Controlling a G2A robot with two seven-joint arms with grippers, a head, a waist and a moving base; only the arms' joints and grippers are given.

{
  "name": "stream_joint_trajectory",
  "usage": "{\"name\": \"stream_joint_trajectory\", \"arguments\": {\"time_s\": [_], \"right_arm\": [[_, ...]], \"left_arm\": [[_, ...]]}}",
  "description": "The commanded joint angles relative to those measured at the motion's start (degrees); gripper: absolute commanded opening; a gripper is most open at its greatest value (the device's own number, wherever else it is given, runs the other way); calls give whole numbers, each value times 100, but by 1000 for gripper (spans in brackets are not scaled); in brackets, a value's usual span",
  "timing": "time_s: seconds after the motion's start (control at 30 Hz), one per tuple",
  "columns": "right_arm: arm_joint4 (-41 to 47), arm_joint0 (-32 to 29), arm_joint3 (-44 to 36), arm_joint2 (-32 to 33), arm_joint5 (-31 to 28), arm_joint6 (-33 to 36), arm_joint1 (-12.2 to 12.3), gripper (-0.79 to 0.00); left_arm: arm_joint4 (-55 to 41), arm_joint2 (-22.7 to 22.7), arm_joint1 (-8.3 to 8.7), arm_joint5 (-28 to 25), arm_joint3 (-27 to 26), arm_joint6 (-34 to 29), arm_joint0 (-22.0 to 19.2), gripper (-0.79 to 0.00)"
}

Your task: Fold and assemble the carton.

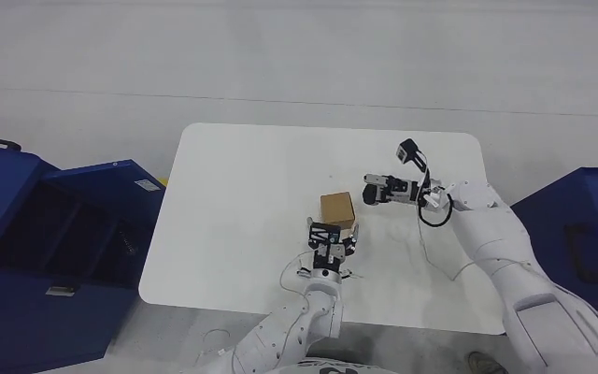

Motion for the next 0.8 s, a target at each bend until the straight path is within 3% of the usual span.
{"name": "stream_joint_trajectory", "arguments": {"time_s": [0.0,0.4,0.77], "right_arm": [[15,78,148,-89,-21,-73,-67,0],[178,365,653,-634,60,312,-465,0],[245,546,805,-861,124,376,-666,0]], "left_arm": [[-69,-10,-49,21,37,33,-21,0],[-516,53,-279,-8,499,206,-192,0],[-1018,-117,-491,274,832,1001,-241,0]]}}
